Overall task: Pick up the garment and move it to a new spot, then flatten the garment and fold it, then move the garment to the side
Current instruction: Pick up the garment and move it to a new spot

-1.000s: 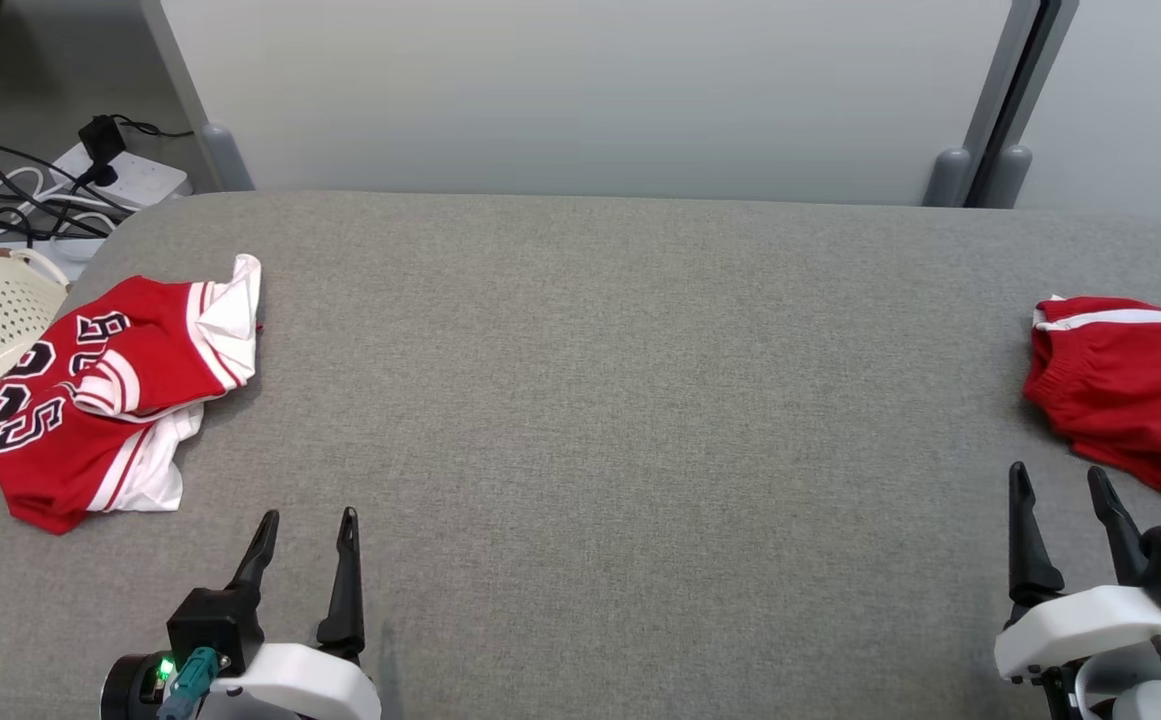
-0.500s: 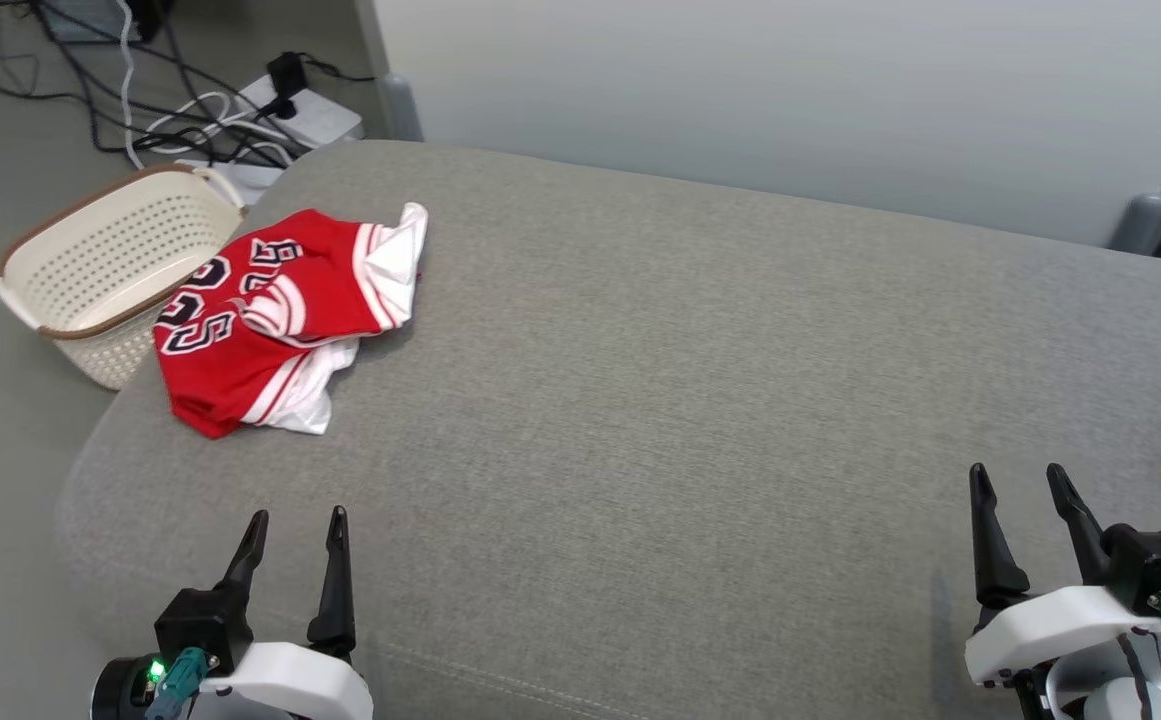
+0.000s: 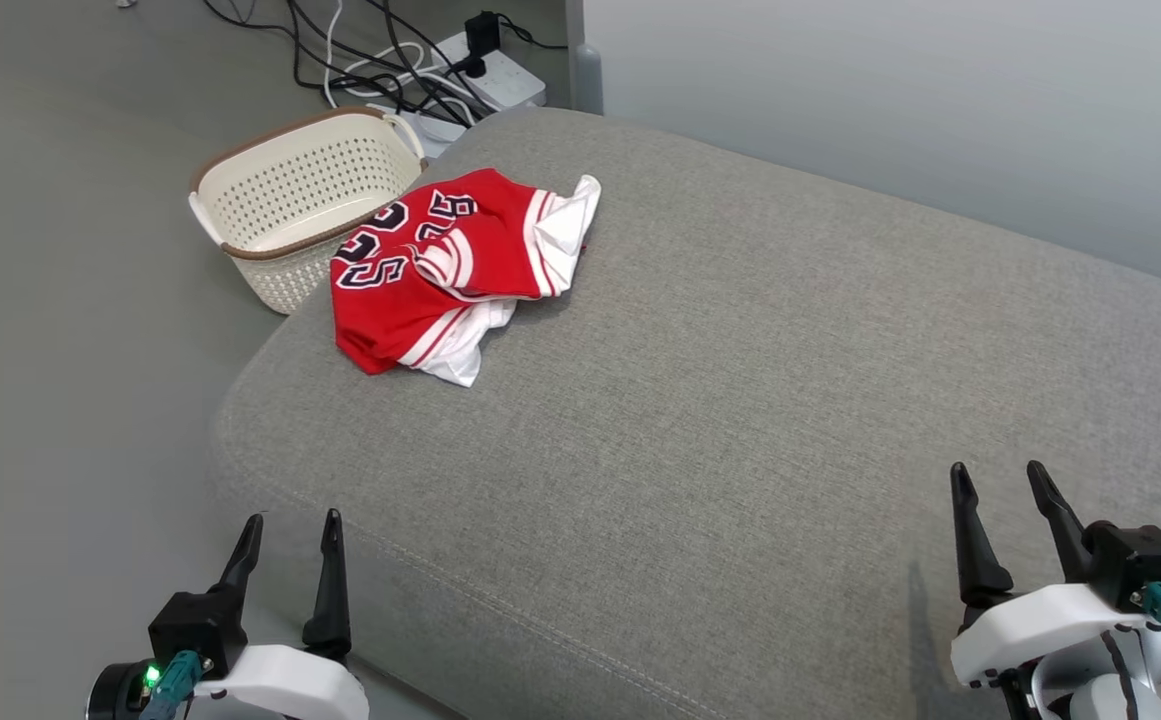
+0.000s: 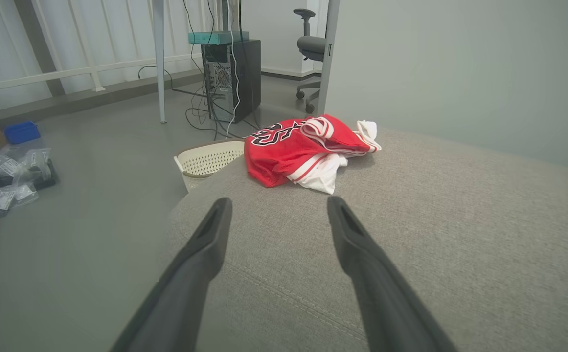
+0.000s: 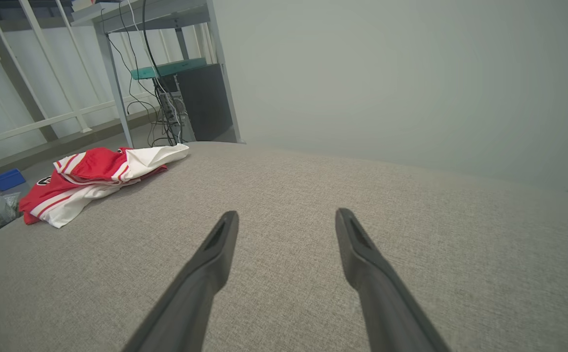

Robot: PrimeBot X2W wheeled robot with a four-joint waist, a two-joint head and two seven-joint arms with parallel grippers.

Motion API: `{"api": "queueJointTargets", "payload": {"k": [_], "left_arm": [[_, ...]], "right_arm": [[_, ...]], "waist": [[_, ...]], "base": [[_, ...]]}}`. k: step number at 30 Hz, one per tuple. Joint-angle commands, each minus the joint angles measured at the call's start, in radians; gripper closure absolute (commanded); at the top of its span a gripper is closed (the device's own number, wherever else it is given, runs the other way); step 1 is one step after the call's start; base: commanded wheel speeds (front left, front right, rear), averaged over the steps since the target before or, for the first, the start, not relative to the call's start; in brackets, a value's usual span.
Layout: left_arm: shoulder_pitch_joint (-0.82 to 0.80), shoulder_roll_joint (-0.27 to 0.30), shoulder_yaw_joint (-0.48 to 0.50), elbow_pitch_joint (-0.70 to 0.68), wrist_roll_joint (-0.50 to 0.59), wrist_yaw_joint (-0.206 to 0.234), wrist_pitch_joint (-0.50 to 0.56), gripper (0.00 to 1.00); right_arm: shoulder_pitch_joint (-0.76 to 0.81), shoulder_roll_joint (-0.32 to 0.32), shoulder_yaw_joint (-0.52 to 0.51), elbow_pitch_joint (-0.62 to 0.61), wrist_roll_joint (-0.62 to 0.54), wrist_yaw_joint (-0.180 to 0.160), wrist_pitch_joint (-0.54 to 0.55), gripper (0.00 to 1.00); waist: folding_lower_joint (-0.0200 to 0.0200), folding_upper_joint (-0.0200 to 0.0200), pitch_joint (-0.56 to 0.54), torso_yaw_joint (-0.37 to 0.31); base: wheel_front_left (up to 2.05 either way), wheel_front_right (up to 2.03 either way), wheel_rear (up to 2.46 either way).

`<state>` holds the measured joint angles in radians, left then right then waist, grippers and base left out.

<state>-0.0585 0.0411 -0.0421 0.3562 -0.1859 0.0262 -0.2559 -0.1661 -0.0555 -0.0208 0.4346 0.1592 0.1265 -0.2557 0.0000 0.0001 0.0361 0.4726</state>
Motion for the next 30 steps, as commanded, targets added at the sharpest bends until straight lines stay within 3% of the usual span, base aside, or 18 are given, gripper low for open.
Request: {"api": "queueJointTargets", "payload": {"k": [1,13,25,30], "left_arm": [[-0.010,0.009,0.037,-0.021,-0.002,0.001,-0.006,0.00],[-0.009,0.009,0.052,-0.016,-0.003,0.007,-0.006,0.00],[-0.083,0.009,0.066,0.029,-0.018,-0.031,-0.006,0.00],[-0.158,0.009,0.088,0.078,-0.034,-0.066,-0.006,0.00]], "right_arm": [[-0.030,-0.005,0.029,-0.019,0.006,0.004,-0.006,0.00],[-0.032,-0.003,0.039,-0.007,0.007,0.004,-0.006,0.00],[-0.062,-0.019,0.057,-0.023,0.006,0.004,-0.006,0.00],[-0.088,-0.034,0.083,-0.050,0.015,0.004,-0.006,0.00]], "waist": [[0.0000,-0.0001,-0.003,0.020],[0.0000,-0.0001,0.001,0.007],[0.0000,-0.0001,0.071,-0.063],[0.0000,-0.0001,0.122,-0.106]], "base": [[0.00,0.00,0.00],[0.00,0.00,0.00],[0.00,0.00,0.00],[0.00,0.00,0.00]]}}
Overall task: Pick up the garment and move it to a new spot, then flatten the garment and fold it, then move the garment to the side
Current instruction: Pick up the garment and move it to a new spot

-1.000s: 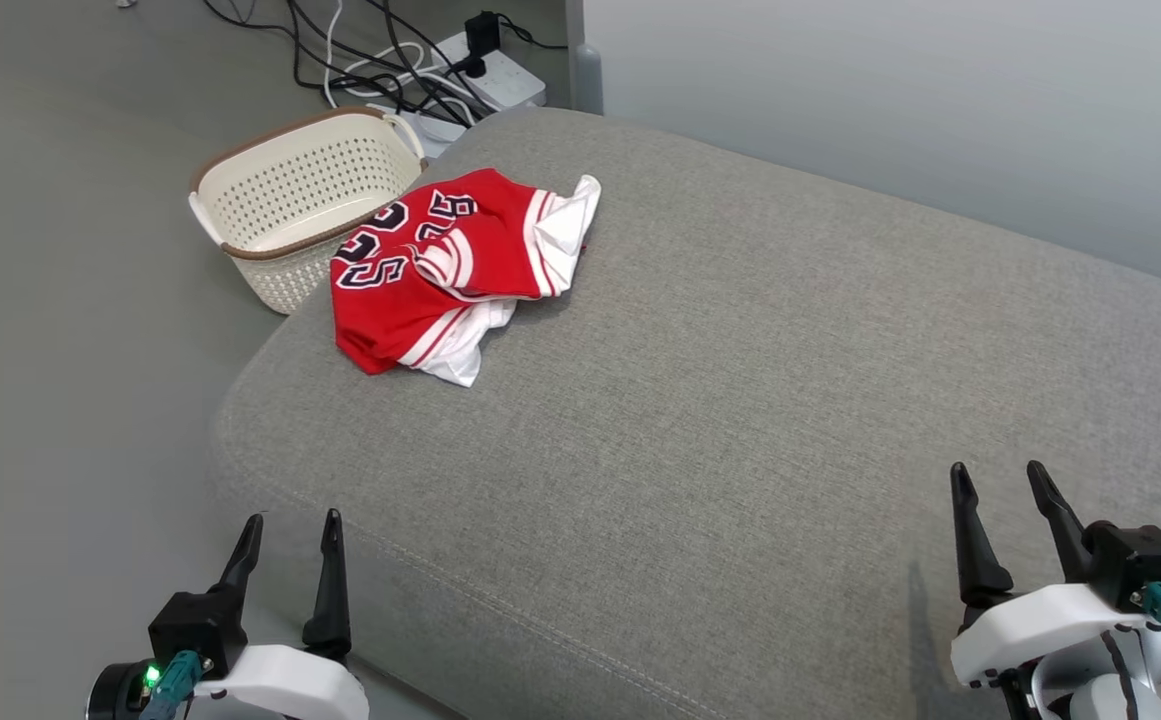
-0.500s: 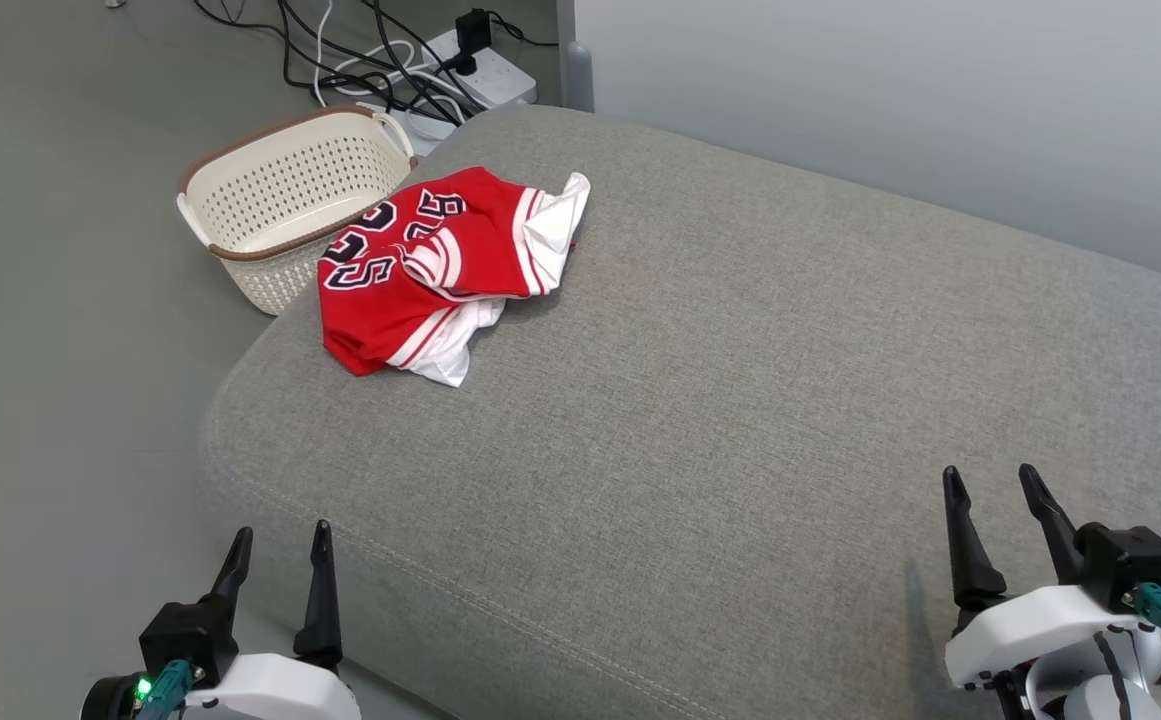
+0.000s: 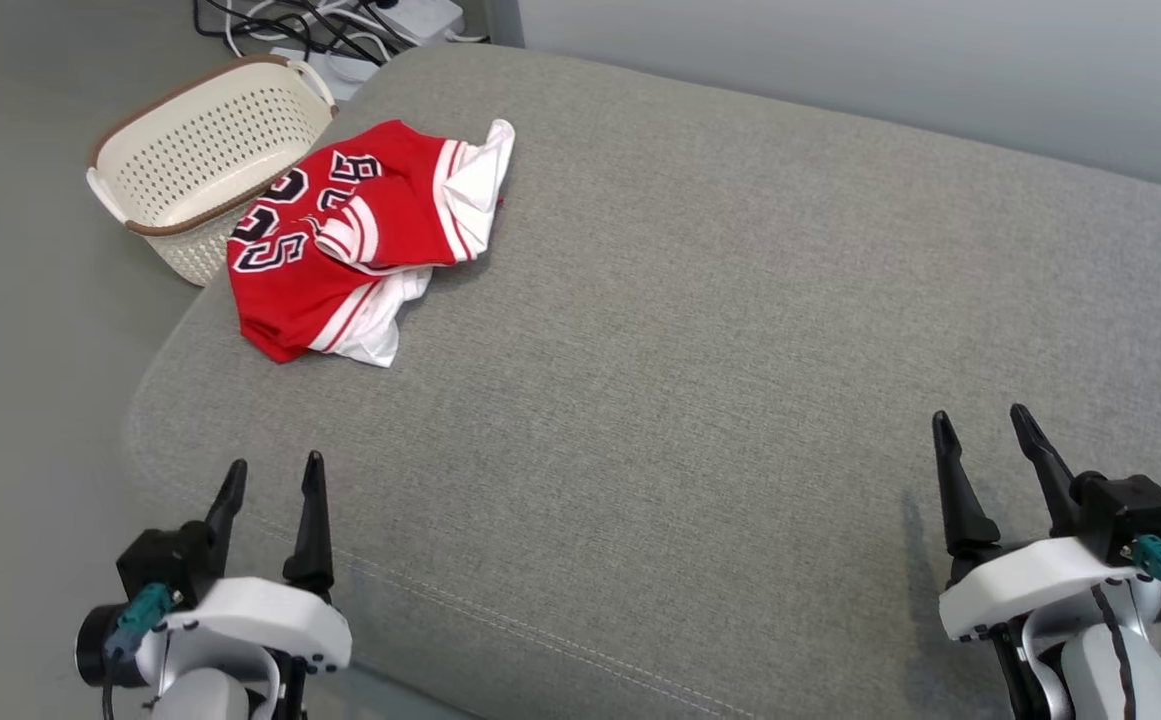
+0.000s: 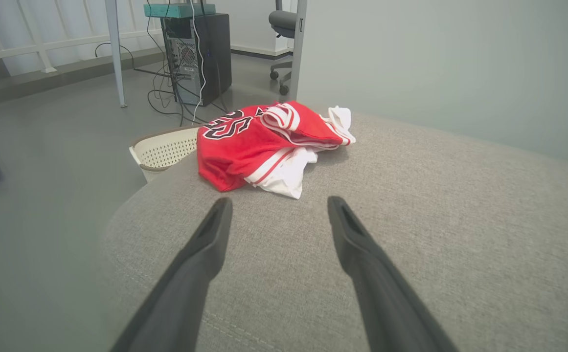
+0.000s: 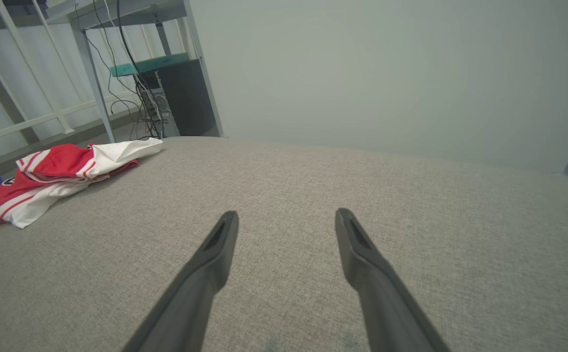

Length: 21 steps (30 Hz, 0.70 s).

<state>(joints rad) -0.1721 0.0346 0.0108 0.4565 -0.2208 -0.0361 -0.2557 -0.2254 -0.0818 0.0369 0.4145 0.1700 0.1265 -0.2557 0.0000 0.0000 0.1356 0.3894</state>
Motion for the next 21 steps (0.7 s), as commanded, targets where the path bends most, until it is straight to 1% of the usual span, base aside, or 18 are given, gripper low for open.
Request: {"api": "queueJointTargets", "payload": {"k": [1,7,13,21], "left_arm": [[-0.063,0.016,0.046,-0.012,0.002,-0.007,-0.006,0.00],[-0.187,0.020,0.123,0.064,0.005,-0.028,-0.006,0.00],[-0.314,0.071,0.210,0.145,0.009,-0.047,-0.006,0.00],[-0.419,0.128,0.296,0.233,0.018,-0.060,-0.006,0.00]], "right_arm": [[-0.035,-0.012,0.034,-0.035,0.005,0.004,-0.006,0.00],[-0.074,-0.037,0.069,-0.052,0.005,0.004,-0.006,0.00],[-0.108,-0.041,0.078,-0.059,0.010,0.004,-0.006,0.00],[-0.139,-0.051,0.082,-0.080,0.012,0.004,-0.006,0.00]], "waist": [[0.0000,0.0000,0.033,-0.033],[0.0000,0.0000,0.097,-0.098],[0.0000,0.0000,0.154,-0.166],[0.0000,0.0000,0.219,-0.242]], "base": [[0.00,0.00,0.00],[0.00,0.00,0.00],[0.00,0.00,0.00],[0.00,0.00,0.00]]}}
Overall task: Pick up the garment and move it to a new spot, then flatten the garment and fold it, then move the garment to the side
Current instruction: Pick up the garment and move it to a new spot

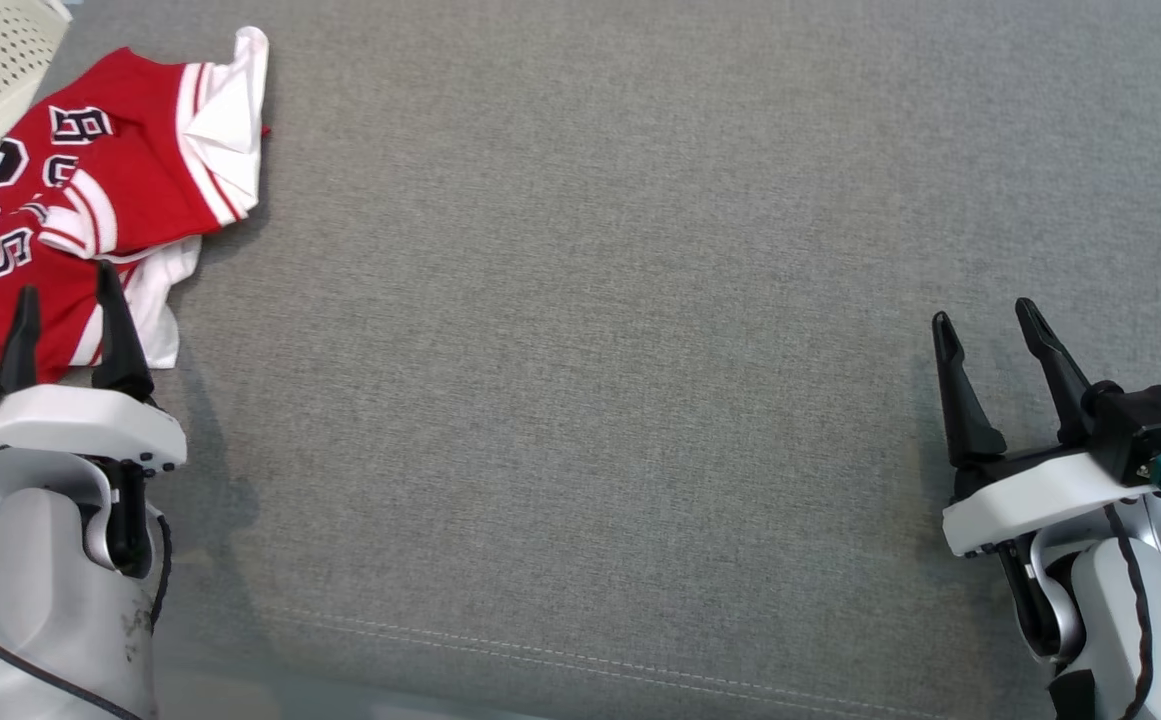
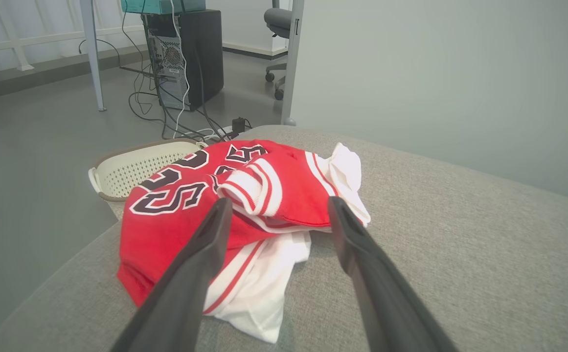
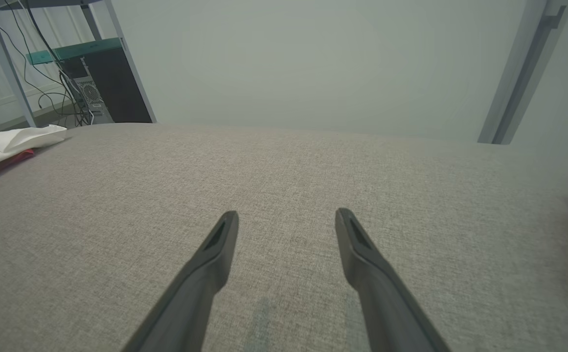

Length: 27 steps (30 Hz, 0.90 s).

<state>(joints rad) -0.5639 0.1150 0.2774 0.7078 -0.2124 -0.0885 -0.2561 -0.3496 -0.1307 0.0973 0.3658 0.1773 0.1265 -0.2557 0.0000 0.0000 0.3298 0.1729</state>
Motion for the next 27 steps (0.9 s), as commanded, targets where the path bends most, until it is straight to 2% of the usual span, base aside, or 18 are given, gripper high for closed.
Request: {"api": "queueJointTargets", "payload": {"k": [1,8,17,27], "left_arm": [[-0.037,0.052,0.038,-0.010,0.012,-0.007,-0.006,0.00],[-0.087,0.062,0.092,0.028,0.020,-0.003,-0.006,0.00],[-0.145,0.069,0.139,0.058,0.039,0.034,-0.006,0.00],[-0.204,0.096,0.178,0.159,0.049,0.075,-0.006,0.00]], "right_arm": [[-0.017,-0.002,0.020,-0.033,0.006,0.004,-0.006,0.00],[-0.023,-0.009,0.020,-0.051,0.010,0.004,-0.006,0.00],[-0.032,-0.018,0.015,-0.067,0.011,0.004,-0.006,0.00],[-0.038,-0.021,0.012,-0.076,0.012,0.004,-0.006,0.00]], "waist": [[0.0000,0.0000,0.030,-0.031],[0.0000,0.0000,0.063,-0.061],[0.0000,0.0000,0.099,-0.077],[0.0000,0.0000,0.118,-0.092]], "base": [[0.00,0.00,0.00],[0.00,0.00,0.00],[0.00,0.00,0.00],[0.00,0.00,0.00]]}}
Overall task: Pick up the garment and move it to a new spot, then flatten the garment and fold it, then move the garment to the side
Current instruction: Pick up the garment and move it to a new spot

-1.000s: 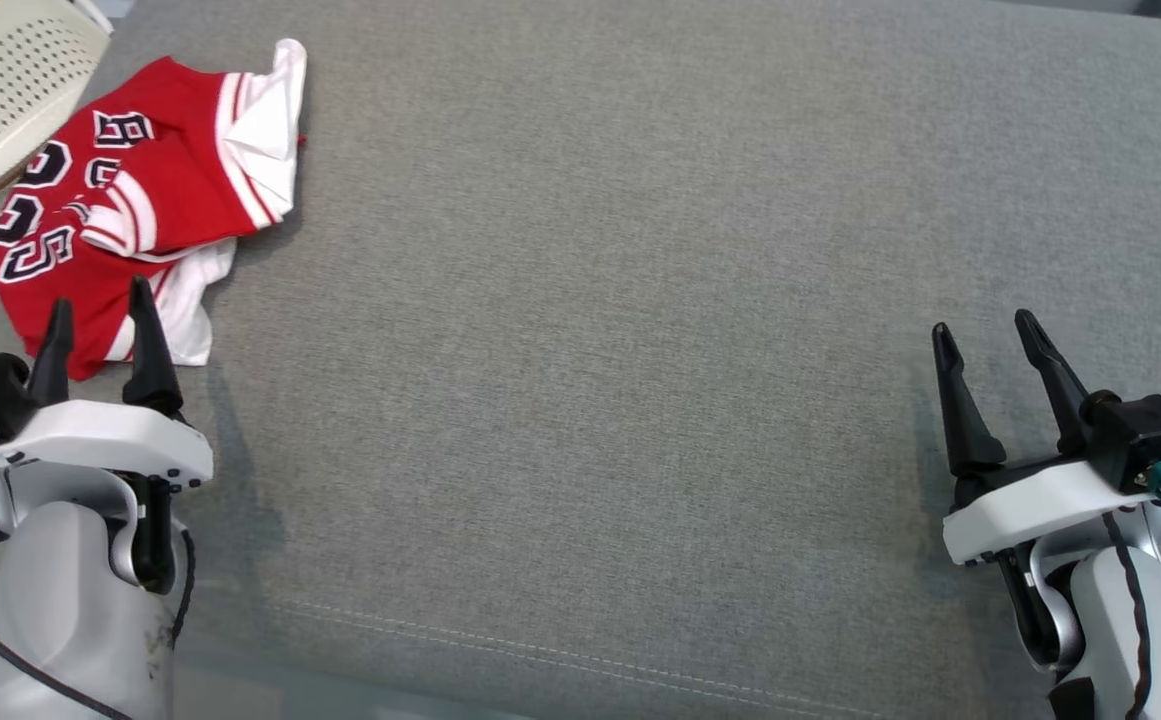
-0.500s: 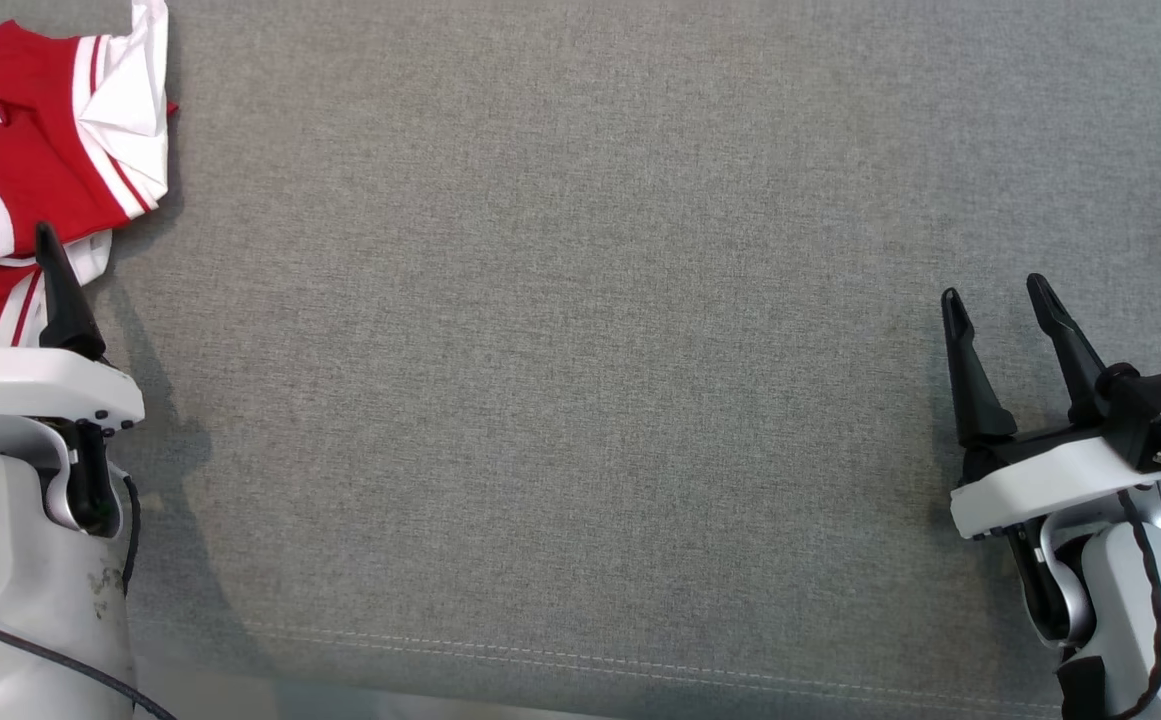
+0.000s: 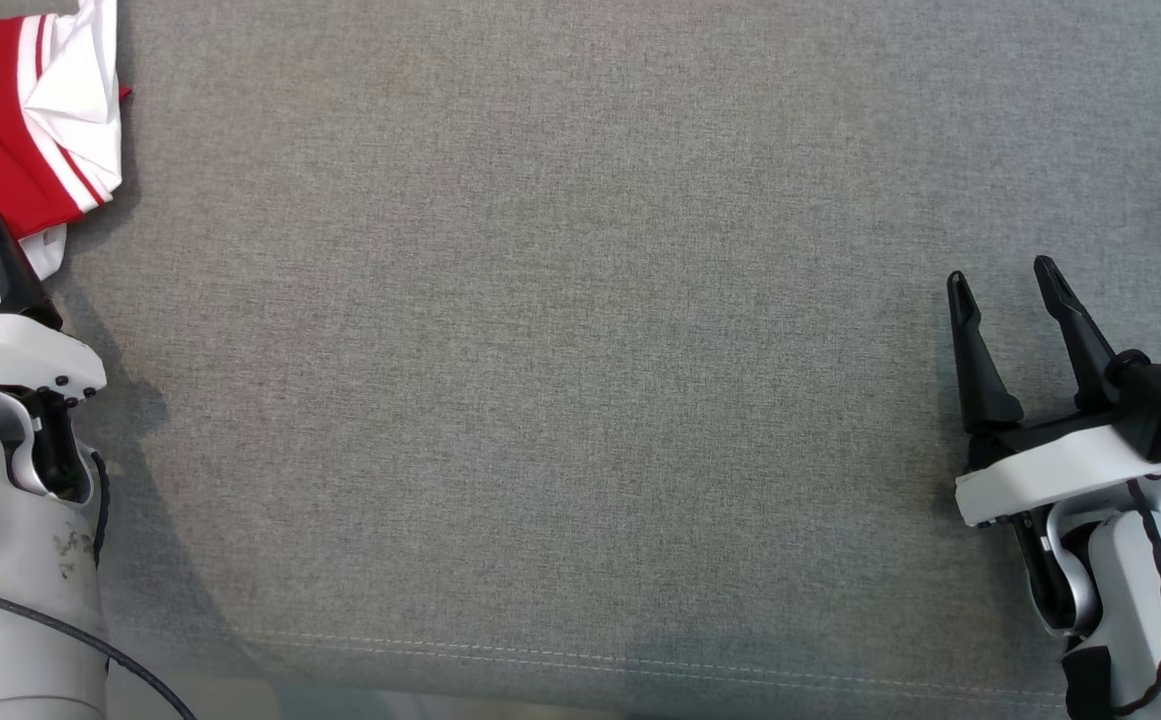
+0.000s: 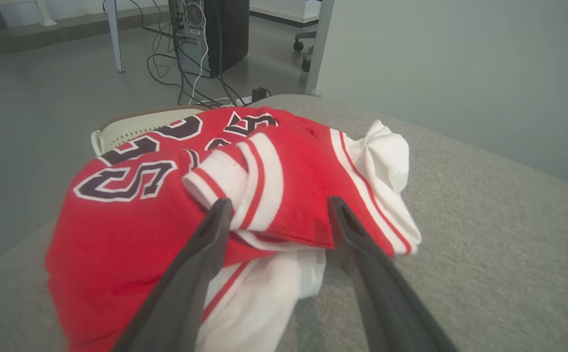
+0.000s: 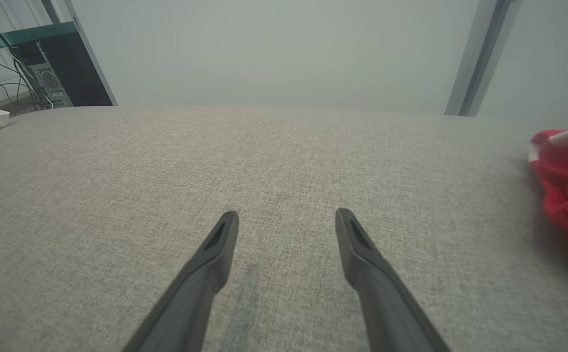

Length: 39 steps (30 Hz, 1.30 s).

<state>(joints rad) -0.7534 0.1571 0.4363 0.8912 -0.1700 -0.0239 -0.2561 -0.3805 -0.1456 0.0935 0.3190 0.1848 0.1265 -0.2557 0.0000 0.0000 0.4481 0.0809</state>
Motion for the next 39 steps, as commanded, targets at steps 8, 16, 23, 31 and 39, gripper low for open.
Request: {"api": "queueJointTargets", "payload": {"k": [8,16,23,31,39], "left_arm": [[-0.066,0.095,0.045,0.061,-0.003,0.011,-0.006,0.00],[-0.125,0.146,0.051,0.163,-0.006,-0.006,-0.006,1.00],[-0.129,0.134,0.044,0.081,0.008,-0.058,-0.006,1.00],[-0.118,0.088,0.003,-0.018,0.035,-0.093,-0.006,1.00],[-0.085,-0.055,-0.131,-0.149,0.079,-0.105,-0.006,1.00]], "right_arm": [[-0.019,-0.011,0.019,-0.049,0.004,0.004,-0.006,0.00],[-0.026,-0.010,0.017,-0.060,0.001,0.004,-0.006,0.00],[-0.029,0.005,0.008,-0.039,0.007,0.004,-0.006,0.00],[-0.020,0.033,0.022,-0.011,0.025,0.004,-0.006,0.00],[0.014,0.060,0.028,0.013,0.042,0.004,-0.006,0.00]], "waist": [[0.0000,0.0000,0.026,-0.016],[0.0000,0.0000,0.046,-0.029],[0.0000,0.0000,0.014,-0.017],[0.0000,0.0000,-0.072,-0.012],[0.0000,0.0000,-0.174,-0.029]], "base": [[0.00,0.00,0.00],[0.00,0.00,0.00],[0.00,0.00,0.00],[0.00,0.00,0.00],[0.00,0.00,0.00]]}}
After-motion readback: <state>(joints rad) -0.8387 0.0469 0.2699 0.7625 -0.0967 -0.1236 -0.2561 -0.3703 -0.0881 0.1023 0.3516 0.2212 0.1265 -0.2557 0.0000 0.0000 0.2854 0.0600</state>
